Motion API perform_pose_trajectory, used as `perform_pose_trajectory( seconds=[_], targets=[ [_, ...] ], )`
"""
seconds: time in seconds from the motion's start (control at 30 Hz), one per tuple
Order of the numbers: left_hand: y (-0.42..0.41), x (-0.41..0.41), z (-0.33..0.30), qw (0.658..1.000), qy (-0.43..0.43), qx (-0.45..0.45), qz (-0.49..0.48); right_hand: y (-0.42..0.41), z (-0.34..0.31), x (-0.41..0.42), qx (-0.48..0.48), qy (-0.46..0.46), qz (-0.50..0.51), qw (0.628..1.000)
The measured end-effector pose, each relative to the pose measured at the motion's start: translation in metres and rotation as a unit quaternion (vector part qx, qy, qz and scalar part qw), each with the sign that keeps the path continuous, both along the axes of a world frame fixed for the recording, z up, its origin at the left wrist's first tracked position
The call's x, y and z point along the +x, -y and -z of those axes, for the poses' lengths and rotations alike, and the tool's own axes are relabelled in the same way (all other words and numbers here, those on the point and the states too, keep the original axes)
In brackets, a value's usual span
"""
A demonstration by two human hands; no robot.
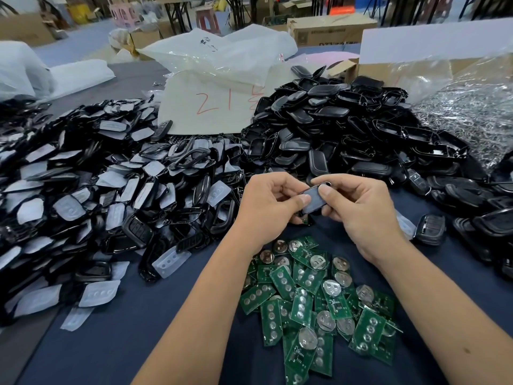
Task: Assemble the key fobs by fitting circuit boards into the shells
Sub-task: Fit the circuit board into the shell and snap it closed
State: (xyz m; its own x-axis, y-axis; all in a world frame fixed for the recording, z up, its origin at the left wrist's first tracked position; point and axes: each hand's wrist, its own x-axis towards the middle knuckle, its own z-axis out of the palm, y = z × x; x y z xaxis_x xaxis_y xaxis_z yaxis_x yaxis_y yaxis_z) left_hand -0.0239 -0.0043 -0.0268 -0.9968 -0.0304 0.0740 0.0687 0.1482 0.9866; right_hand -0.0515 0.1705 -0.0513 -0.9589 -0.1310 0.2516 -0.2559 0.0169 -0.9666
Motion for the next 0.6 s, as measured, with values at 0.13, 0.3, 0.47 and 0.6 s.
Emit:
perform_pose_trajectory(
  seconds=[0.13,0.3,0.47,0.6],
  targets=[
    [0.004,0.000,0.002,0.999,0.025,0.000,-0.040,-0.003,-0.007,0.004,0.185,-0.173,0.059,0.966],
    [0.011,0.001,-0.003,0.989,0.066,0.119,-0.065,-0.002,-0.012,0.008,0.289,-0.280,0.007,0.916],
    [0.015,0.002,-0.002,0.981,0.106,0.152,-0.056,0.003,-0.013,0.007,0.309,-0.313,0.021,0.898],
    [0.010,0.001,-0.005,0.964,0.101,0.246,-0.013,0.004,-0.007,0.008,0.182,-0.194,0.046,0.963]
  ],
)
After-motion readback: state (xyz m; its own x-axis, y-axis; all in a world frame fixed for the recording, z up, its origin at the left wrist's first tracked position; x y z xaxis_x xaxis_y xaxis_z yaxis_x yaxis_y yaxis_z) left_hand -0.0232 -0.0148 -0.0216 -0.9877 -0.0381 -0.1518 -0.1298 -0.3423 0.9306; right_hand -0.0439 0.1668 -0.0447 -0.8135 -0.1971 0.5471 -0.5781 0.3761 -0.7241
